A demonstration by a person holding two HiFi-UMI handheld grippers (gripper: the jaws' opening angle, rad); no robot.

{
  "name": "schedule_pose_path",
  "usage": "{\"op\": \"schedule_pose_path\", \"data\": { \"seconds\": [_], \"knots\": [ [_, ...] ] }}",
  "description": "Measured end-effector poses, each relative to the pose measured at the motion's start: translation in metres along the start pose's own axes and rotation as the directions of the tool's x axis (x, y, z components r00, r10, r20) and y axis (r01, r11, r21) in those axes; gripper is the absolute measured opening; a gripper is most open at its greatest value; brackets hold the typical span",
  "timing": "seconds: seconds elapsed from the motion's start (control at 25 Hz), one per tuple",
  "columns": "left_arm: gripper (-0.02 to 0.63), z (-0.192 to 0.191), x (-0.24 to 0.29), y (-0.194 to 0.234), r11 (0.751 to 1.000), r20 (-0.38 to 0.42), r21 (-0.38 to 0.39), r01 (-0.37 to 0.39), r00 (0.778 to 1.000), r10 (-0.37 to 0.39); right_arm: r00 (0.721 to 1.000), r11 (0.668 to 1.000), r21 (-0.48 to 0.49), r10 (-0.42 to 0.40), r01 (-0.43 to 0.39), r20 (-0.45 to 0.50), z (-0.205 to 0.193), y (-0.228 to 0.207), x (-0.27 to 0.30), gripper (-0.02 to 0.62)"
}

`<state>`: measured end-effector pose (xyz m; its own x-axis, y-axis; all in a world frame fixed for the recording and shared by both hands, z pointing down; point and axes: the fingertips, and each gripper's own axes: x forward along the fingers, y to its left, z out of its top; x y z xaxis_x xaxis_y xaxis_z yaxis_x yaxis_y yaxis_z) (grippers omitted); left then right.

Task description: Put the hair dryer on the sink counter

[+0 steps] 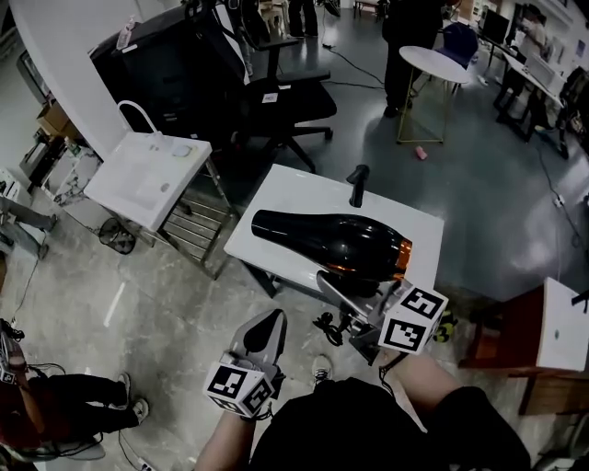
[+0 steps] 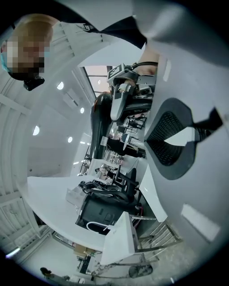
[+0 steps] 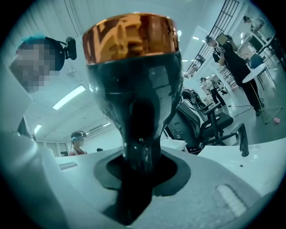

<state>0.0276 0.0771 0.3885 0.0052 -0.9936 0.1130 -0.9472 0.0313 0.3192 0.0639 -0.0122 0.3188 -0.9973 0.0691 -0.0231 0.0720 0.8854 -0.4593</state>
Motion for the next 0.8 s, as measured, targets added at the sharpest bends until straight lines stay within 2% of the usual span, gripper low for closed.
{"op": "schedule_pose_path", "data": {
  "seconds": [0.44, 0.8],
  "knots": [
    [0.003, 0.023, 0.043, -0.005, 0.998, 0.022, 0.045, 0.033, 0.999, -0.034, 0.999, 1.0, -0.03, -0.001, 0.002, 0.04, 0.039, -0.028, -0.001, 0.109],
    [0.003, 0.026, 0.082, 0.002, 0.991, -0.016, 0.04, 0.129, 0.992, -0.128, 0.996, 0.997, -0.032, -0.068, 0.07, 0.058, 0.054, -0.057, 0.01, 0.109]
  ]
}}
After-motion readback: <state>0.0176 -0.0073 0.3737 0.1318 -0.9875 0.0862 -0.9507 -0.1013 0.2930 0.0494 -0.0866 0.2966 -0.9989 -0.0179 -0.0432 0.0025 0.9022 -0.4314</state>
